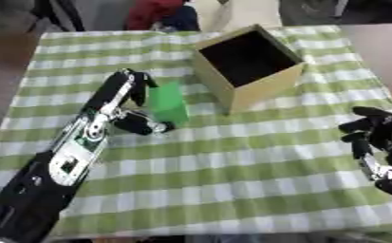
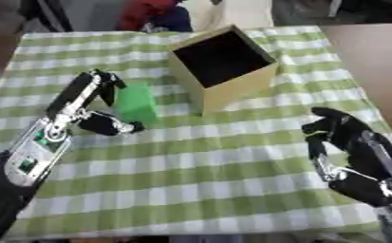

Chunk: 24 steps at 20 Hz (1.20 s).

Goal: Pick up objects on the table and place them in the box.

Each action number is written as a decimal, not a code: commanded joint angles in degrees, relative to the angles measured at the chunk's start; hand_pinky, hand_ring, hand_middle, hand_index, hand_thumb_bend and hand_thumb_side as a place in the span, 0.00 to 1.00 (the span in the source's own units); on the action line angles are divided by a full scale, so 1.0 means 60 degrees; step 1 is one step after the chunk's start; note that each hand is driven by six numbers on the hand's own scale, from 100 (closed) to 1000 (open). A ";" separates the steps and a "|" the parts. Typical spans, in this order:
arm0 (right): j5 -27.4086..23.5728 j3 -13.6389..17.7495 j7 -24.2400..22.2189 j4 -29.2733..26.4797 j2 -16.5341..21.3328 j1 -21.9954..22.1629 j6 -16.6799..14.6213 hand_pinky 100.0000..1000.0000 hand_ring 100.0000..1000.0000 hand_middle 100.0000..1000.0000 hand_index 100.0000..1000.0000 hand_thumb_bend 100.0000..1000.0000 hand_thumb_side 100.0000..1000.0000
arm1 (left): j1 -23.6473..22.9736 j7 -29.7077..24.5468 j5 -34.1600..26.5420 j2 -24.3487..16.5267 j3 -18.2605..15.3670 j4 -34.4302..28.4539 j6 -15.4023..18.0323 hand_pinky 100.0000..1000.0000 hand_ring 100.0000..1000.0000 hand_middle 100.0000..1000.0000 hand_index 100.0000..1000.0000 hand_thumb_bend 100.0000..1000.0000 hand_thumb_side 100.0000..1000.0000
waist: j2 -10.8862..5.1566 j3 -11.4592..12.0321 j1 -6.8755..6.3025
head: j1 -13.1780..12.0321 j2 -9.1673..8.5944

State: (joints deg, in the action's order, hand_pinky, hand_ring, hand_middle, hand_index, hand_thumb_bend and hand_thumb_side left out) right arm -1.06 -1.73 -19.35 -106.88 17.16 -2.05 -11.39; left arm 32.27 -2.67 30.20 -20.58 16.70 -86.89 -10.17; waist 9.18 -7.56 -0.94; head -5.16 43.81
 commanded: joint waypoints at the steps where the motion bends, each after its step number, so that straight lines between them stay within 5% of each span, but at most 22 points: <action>1: -0.0038 -0.0019 -0.0059 -0.0081 0.0043 -0.0112 -0.0013 0.67 0.75 0.58 0.86 0.00 0.17 | 0.0595 -0.0001 -0.0111 0.0036 -0.0044 0.0004 -0.0042 0.48 0.34 0.22 0.43 0.63 0.09 | -0.0096 -0.0052 0.0022 | -0.0030 -0.0031; 9: -0.0138 -0.0207 -0.0266 -0.0070 -0.0031 -0.0256 0.0008 0.67 0.75 0.58 0.87 0.00 0.18 | 0.2406 0.0478 0.0262 0.1106 -0.0164 0.1785 0.0051 0.48 0.35 0.24 0.44 0.68 0.10 | -0.0023 -0.0363 0.0043 | -0.0208 -0.0291; 17: -0.0257 -0.0390 -0.0482 -0.0048 -0.0105 -0.0421 0.0046 0.67 0.75 0.58 0.87 0.00 0.18 | 0.3750 0.1597 0.1381 0.2190 -0.0876 0.4577 0.0326 0.50 0.38 0.28 0.49 0.72 0.12 | 0.0059 -0.0820 0.0019 | -0.0483 -0.0522; 22: -0.0295 -0.0457 -0.0572 -0.0028 -0.0142 -0.0469 0.0067 0.67 0.75 0.58 0.87 0.00 0.19 | 0.4157 0.2262 0.2205 0.2447 -0.1345 0.5698 0.0386 0.52 0.43 0.35 0.55 0.79 0.16 | 0.0087 -0.1022 0.0011 | -0.0565 -0.0551; 24: -0.0304 -0.0463 -0.0586 -0.0023 -0.0150 -0.0474 0.0070 0.67 0.75 0.58 0.87 0.00 0.19 | 0.4224 0.2438 0.2390 0.2467 -0.1445 0.5897 0.0375 0.56 0.52 0.46 0.66 0.88 0.20 | 0.0085 -0.1062 0.0012 | -0.0581 -0.0573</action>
State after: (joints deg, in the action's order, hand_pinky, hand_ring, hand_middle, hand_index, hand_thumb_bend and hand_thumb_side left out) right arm -2.46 -4.63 -22.63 -106.54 15.88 -4.31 -10.89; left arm 55.99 11.01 43.52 -5.65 8.88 -51.74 -7.94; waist 10.43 -13.82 -1.04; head -8.43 41.02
